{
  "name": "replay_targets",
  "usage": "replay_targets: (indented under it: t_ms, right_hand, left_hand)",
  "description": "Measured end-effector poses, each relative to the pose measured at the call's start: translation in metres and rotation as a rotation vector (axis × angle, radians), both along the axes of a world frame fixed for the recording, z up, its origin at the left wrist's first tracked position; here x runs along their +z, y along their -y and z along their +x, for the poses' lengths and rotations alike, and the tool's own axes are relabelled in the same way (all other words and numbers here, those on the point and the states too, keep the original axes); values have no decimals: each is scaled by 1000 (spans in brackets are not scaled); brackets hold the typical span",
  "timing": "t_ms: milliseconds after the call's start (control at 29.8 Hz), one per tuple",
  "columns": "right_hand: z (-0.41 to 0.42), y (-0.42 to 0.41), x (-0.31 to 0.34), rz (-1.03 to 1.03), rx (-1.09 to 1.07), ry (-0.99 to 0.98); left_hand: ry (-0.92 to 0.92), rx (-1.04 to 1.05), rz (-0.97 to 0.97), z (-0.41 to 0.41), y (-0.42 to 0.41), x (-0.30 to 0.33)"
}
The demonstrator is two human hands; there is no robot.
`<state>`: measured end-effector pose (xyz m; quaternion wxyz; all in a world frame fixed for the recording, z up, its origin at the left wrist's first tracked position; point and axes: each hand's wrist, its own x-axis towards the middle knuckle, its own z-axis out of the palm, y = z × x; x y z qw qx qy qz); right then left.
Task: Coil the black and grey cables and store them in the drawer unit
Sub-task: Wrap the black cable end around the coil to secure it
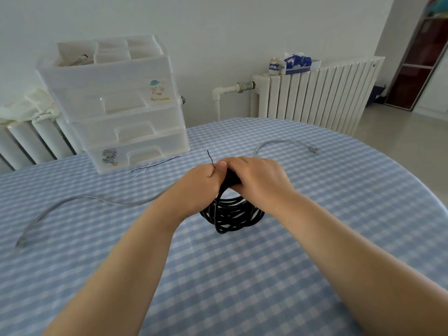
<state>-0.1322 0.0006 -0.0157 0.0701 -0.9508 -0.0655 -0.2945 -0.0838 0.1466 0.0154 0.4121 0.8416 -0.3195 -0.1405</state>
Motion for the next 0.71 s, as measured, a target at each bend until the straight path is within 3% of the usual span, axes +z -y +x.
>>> replay_targets:
  t_ms: [437, 706]
  right_hand:
    - [-9, 2, 5, -72, 142, 23]
    - [-16, 10, 6, -117, 180, 31]
  left_hand:
    - [-548, -28, -246, 20, -14, -11]
    - [-445, -56, -311, 19, -10, -16]
